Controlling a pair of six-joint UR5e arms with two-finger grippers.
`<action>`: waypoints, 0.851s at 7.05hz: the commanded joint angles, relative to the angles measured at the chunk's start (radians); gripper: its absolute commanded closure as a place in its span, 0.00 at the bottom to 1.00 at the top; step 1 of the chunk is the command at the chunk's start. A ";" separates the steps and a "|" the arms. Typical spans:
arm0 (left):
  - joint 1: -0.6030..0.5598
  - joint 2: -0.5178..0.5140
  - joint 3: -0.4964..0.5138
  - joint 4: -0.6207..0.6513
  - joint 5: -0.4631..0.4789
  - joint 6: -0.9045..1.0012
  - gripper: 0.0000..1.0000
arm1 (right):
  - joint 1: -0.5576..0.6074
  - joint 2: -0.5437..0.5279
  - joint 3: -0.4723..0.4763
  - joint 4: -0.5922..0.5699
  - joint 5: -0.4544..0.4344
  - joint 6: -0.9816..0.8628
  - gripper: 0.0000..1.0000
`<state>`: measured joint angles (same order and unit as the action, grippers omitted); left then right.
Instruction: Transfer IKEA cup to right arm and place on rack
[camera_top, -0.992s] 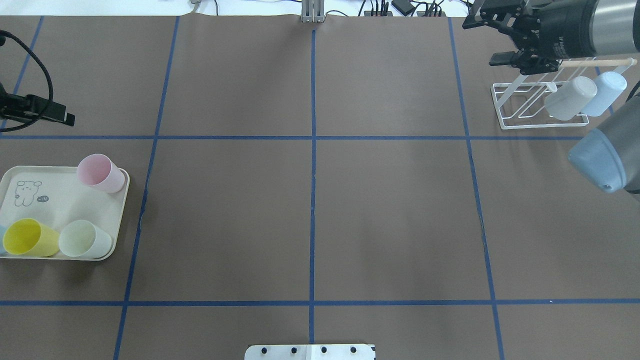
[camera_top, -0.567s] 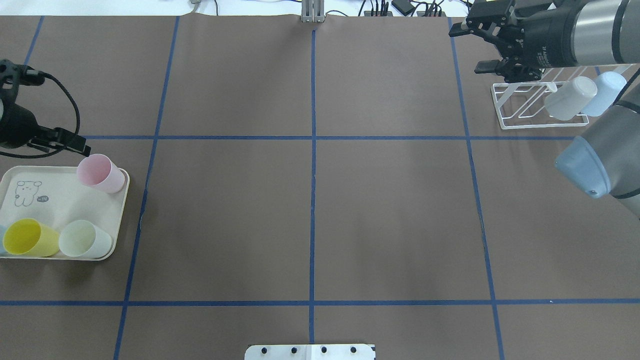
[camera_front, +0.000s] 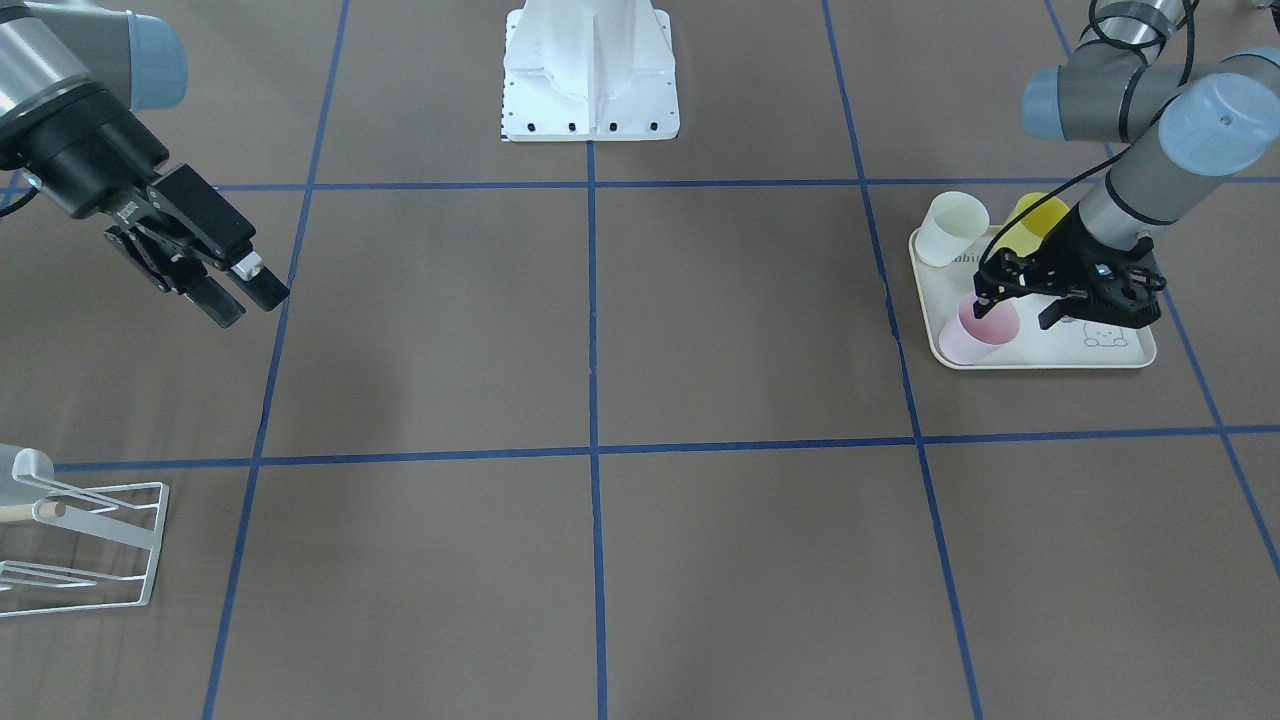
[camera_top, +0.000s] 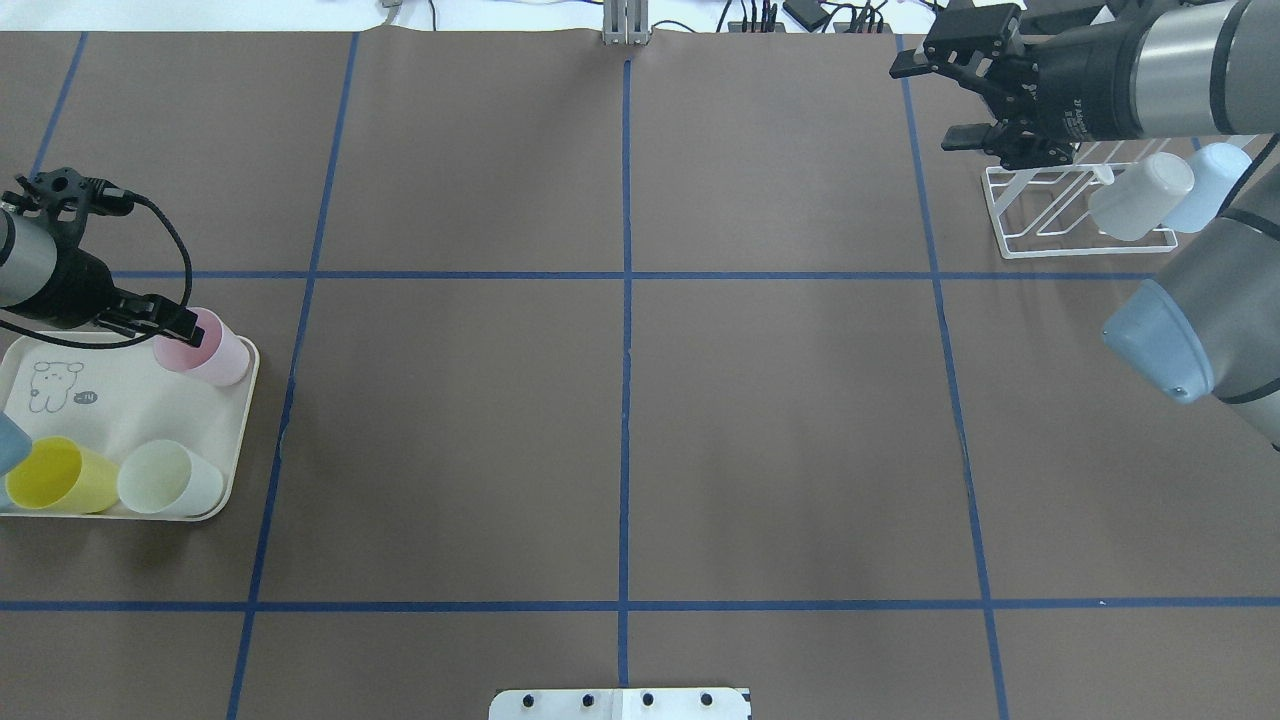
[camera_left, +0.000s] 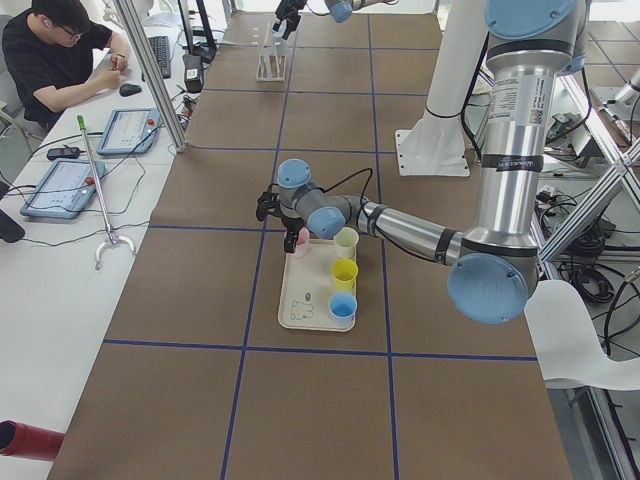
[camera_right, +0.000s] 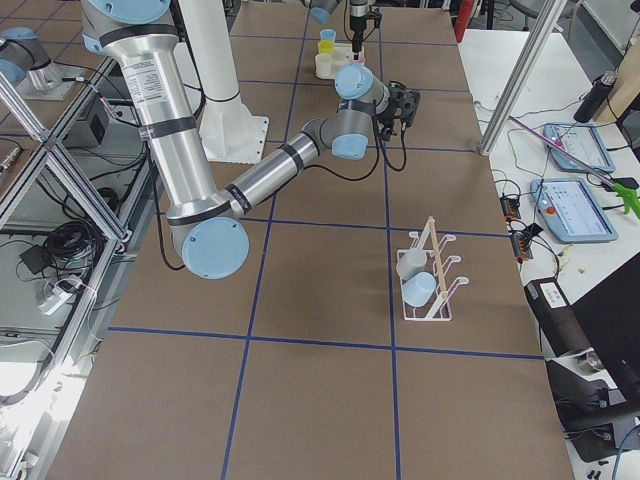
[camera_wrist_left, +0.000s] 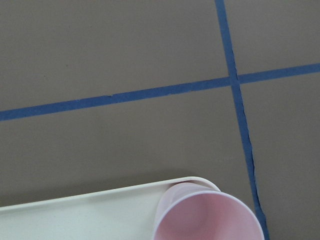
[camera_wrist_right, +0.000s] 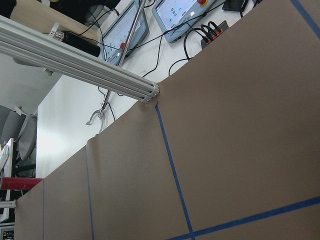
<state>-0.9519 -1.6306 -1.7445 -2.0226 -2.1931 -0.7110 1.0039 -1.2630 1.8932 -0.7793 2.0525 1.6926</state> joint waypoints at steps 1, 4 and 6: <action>0.001 0.000 0.008 -0.002 -0.004 0.001 0.31 | -0.001 0.008 0.000 0.000 0.000 0.002 0.00; 0.001 0.000 0.022 -0.002 -0.002 0.001 0.47 | -0.001 0.008 0.001 0.000 0.000 0.002 0.00; 0.002 0.000 0.022 -0.002 0.001 0.002 0.59 | -0.001 0.008 0.001 0.000 0.000 0.002 0.00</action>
<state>-0.9506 -1.6306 -1.7230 -2.0249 -2.1944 -0.7092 1.0032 -1.2548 1.8943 -0.7793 2.0525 1.6950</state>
